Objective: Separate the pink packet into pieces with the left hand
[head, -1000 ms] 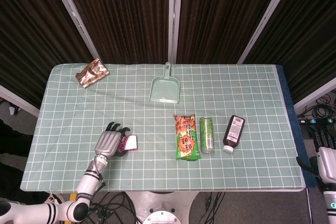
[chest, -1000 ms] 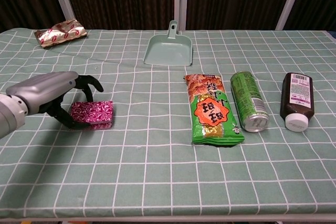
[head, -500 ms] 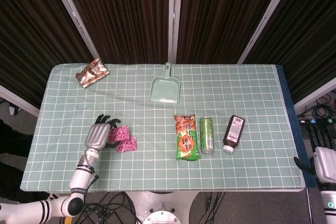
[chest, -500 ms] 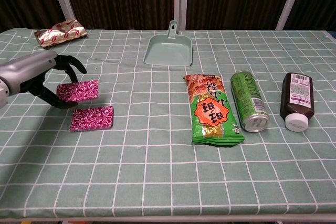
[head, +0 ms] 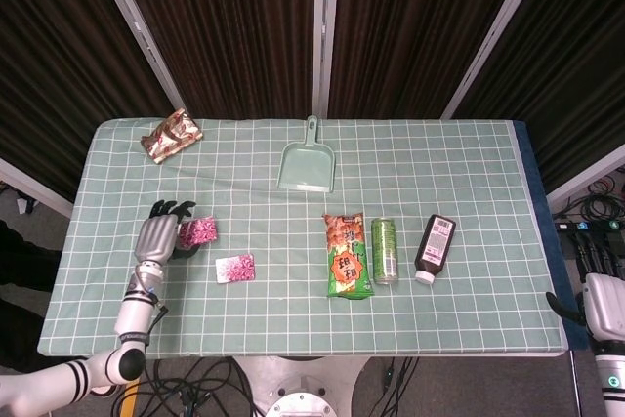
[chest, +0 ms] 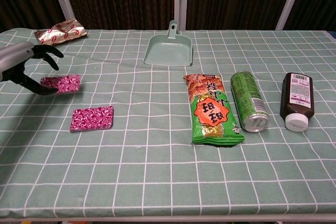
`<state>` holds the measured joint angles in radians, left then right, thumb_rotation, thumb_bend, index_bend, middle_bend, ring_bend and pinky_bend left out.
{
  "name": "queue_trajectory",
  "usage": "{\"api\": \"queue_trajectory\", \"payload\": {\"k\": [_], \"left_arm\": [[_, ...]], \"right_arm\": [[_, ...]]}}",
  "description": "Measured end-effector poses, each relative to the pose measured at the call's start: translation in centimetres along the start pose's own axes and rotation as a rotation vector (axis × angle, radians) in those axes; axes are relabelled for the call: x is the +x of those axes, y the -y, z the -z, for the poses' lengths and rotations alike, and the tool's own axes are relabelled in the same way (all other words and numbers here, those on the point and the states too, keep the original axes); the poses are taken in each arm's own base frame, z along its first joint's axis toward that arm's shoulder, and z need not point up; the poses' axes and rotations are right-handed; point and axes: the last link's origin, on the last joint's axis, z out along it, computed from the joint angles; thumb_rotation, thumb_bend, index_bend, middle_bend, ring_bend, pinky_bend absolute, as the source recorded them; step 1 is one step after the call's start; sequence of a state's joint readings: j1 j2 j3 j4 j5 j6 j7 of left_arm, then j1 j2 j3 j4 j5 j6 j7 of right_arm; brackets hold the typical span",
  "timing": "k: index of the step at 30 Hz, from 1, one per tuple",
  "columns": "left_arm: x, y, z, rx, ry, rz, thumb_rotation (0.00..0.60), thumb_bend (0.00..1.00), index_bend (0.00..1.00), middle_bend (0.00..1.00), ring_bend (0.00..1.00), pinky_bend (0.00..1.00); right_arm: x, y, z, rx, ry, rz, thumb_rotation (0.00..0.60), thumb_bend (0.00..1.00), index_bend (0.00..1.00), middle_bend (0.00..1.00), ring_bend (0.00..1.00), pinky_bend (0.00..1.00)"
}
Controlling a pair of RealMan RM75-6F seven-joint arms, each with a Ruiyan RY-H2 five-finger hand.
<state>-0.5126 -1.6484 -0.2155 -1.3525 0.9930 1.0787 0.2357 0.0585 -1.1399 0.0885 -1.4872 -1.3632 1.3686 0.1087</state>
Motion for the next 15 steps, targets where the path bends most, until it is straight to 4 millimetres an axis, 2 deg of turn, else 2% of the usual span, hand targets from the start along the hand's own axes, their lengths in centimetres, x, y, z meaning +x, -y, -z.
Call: {"api": "queue_trajectory", "payload": {"k": [5, 9, 15], "left_arm": [[0.1, -0.2, 0.3, -0.017, 0.0, 0.004, 0.6, 0.21, 0.14, 0.16, 0.06, 0.06], [0.2, -0.9, 0.9, -0.041, 0.012, 0.019, 0.6, 0.21, 0.14, 0.21, 0.06, 0.06], [-0.3, -2.9, 3.0, -0.111, 0.074, 0.035, 0.6, 0.21, 0.14, 0.23, 0.06, 0.06]], "right_arm": [[0.0, -0.1, 0.0, -0.001, 0.0, -0.001, 0.6, 0.16, 0.0, 0.01, 0.0, 0.0], [-0.1, -0.1, 0.0, 0.0, 0.004, 0.0, 0.6, 0.16, 0.0, 0.01, 0.0, 0.0], [-0.2, -0.1, -0.1, 0.0, 0.007, -0.002, 0.6, 0.16, 0.0, 0.01, 0.0, 0.0]]}}
